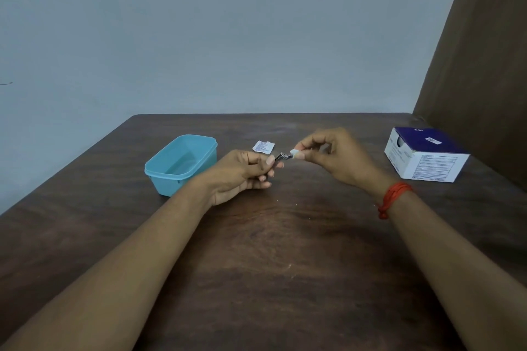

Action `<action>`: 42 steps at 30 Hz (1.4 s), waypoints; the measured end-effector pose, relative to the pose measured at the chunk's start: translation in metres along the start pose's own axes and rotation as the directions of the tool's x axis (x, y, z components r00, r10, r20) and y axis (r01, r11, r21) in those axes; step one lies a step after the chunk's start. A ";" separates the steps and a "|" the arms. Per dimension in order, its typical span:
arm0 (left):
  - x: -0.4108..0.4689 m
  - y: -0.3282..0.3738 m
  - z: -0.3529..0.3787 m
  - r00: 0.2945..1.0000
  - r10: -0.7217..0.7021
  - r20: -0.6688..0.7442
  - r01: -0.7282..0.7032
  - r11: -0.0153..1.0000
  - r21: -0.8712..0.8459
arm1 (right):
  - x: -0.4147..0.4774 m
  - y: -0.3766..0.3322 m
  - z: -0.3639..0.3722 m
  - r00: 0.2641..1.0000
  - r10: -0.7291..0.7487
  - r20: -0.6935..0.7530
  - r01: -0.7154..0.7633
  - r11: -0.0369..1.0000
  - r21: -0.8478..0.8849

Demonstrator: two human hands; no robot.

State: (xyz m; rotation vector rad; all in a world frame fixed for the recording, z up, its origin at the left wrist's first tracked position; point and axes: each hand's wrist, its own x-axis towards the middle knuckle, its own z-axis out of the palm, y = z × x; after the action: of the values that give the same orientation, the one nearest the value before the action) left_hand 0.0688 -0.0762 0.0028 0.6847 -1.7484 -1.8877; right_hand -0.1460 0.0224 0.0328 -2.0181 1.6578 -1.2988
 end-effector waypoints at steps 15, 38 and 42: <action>0.004 -0.007 0.026 0.938 0.252 -0.238 -0.177 0.938 0.297 | -0.002 0.011 0.034 0.891 0.448 -0.072 -0.311 0.720 0.621; 0.003 -0.006 0.026 0.936 0.211 -0.280 -0.146 0.960 0.237 | -0.003 0.026 0.040 0.938 0.245 -0.247 -0.192 0.957 0.218; 0.004 -0.008 0.024 0.937 0.218 -0.272 -0.153 0.958 0.241 | -0.002 0.027 0.041 0.947 0.242 -0.212 -0.199 0.959 0.204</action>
State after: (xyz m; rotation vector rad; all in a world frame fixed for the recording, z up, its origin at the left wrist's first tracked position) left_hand 0.0501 -0.0604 -0.0040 0.8040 -1.7664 -1.4004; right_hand -0.1341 0.0013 -0.0092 -1.5748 1.7342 -1.5883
